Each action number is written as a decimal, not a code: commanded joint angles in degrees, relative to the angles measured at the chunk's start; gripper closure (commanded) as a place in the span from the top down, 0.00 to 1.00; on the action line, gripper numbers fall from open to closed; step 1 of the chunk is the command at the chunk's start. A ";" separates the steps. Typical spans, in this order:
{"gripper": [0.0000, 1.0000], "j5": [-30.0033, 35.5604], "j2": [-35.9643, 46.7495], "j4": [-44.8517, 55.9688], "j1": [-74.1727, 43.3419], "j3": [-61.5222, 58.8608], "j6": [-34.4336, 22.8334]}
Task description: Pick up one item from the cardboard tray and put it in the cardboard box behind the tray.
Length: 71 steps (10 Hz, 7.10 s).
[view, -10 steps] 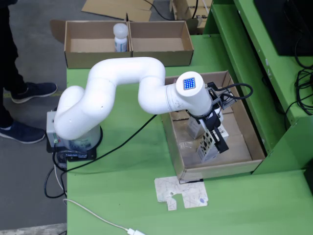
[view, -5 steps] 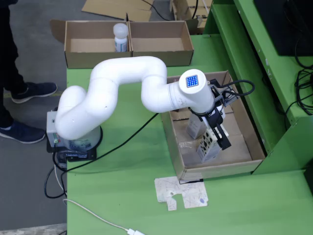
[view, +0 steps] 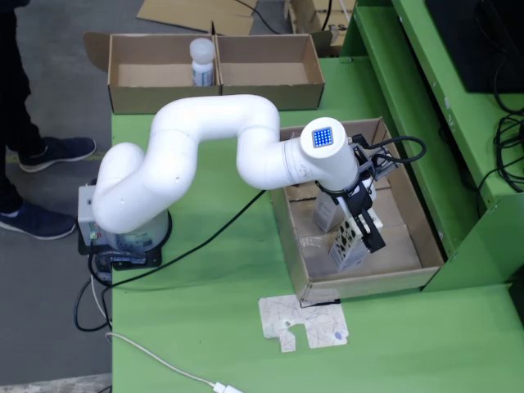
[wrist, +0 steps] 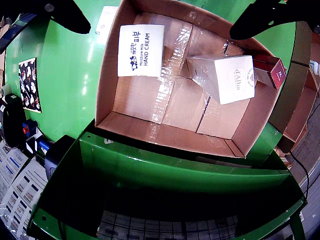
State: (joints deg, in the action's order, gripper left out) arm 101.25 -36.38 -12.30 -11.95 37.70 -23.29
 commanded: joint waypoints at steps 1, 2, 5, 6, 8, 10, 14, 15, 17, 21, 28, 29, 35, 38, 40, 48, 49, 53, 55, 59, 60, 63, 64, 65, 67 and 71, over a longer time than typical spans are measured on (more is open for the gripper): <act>1.00 -0.15 0.70 0.59 -0.13 -3.28 0.03; 1.00 -0.15 0.70 0.59 -0.13 -3.28 0.03; 1.00 -0.04 0.02 -0.13 -0.27 -2.97 -0.35; 1.00 -0.04 0.02 -0.13 -0.27 -2.97 -0.35; 1.00 -0.14 -1.37 0.03 -0.08 -4.16 -0.32; 1.00 0.01 -3.09 0.31 -0.07 -5.97 -0.33; 1.00 -0.08 -3.68 0.34 0.25 -6.31 -0.15; 1.00 -0.20 -4.01 0.01 0.40 -6.18 -0.06; 1.00 -0.47 -4.79 0.52 0.78 -7.51 0.25; 1.00 -0.72 -10.06 4.91 1.22 -16.85 0.46; 1.00 -1.07 -21.06 14.37 0.40 -37.70 0.27; 1.00 -0.89 -21.04 15.39 0.10 -37.70 -0.04; 1.00 -1.52 -21.27 13.98 0.40 -37.70 0.34; 1.00 -2.20 -17.26 11.59 0.80 -29.60 0.65; 1.00 -2.44 -18.15 13.62 0.80 -32.43 0.69; 1.00 -2.97 -20.24 17.28 0.66 -37.70 0.99; 1.00 -2.97 -20.24 17.28 0.66 -37.70 0.99; 1.00 -2.97 -20.24 17.28 0.66 -37.70 0.99; 1.00 -2.97 -20.24 17.28 0.66 -37.70 0.99; 0.60 -2.97 -20.24 17.28 0.66 -37.70 0.99; 0.50 -2.97 -20.24 17.28 0.66 -37.70 0.99; 0.20 -2.97 -20.24 17.28 0.66 -37.70 0.99; 0.10 -2.97 -20.24 17.28 0.66 -37.70 0.99; 0.00 -2.97 -20.24 17.28 0.66 -37.70 0.99; 0.00 -2.97 -20.24 17.28 0.66 -37.70 0.99; 0.00 -2.97 -20.25 17.28 0.66 -37.70 0.99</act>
State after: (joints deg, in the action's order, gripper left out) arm 98.17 -58.27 5.53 -10.98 1.49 -22.50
